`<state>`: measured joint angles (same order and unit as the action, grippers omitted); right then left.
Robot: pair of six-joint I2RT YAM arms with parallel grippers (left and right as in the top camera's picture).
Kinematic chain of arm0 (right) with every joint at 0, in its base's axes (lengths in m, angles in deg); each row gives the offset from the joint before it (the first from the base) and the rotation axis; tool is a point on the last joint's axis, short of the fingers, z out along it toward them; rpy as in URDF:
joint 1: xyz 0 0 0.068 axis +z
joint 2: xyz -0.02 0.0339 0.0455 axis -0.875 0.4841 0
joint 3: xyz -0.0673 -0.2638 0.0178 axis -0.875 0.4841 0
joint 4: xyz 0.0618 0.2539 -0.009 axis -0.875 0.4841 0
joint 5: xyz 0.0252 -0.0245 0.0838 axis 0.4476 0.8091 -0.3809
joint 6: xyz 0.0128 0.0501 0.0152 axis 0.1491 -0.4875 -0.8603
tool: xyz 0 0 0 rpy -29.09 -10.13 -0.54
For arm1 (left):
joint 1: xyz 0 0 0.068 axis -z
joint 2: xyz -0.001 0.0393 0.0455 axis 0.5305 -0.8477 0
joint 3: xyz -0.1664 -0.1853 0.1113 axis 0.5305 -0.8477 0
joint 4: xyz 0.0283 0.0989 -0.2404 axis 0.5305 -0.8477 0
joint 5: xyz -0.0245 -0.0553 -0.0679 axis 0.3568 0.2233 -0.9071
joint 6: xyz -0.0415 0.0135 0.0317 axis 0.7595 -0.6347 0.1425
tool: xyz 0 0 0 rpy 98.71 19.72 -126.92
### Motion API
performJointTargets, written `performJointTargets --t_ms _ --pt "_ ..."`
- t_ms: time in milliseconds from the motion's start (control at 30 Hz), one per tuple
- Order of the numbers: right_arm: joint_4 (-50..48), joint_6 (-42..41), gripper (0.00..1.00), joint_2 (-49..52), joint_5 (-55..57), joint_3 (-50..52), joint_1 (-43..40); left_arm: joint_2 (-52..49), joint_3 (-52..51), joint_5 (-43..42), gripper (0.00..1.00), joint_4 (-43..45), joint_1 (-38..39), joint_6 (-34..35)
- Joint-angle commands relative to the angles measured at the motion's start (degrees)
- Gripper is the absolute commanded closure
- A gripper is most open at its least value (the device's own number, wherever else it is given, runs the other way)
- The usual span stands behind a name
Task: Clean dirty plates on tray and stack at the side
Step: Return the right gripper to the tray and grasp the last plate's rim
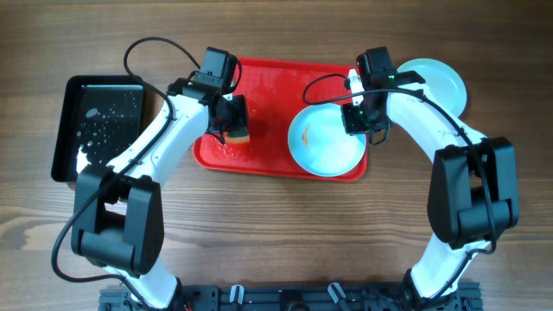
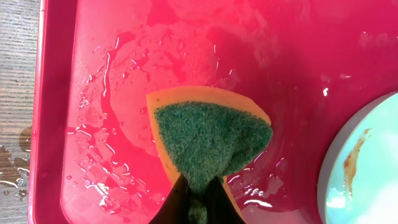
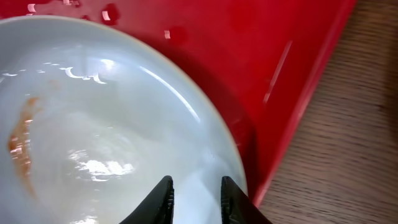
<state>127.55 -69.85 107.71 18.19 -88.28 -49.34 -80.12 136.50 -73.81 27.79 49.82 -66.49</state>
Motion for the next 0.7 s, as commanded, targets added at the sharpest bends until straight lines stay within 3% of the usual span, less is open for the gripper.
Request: performJointTargets --t_ms 0,200,467,667 --pt "-0.6 -1.7 0.75 1.1 7.6 0.2 0.0 -0.5 0.7 -0.9 0.95 -0.2 0.0 0.1" --pt "-1.9 -1.0 0.75 1.2 8.9 0.2 0.0 -0.5 0.7 -0.9 0.96 0.1 0.0 0.1" --pt "-1.0 2.8 0.74 3.4 1.5 0.2 0.0 -0.5 0.7 -0.9 0.96 0.0 0.0 0.1" --pt "-0.5 2.6 0.83 3.9 -1.9 0.2 0.0 -0.5 0.7 -0.9 0.96 0.1 0.0 0.1"
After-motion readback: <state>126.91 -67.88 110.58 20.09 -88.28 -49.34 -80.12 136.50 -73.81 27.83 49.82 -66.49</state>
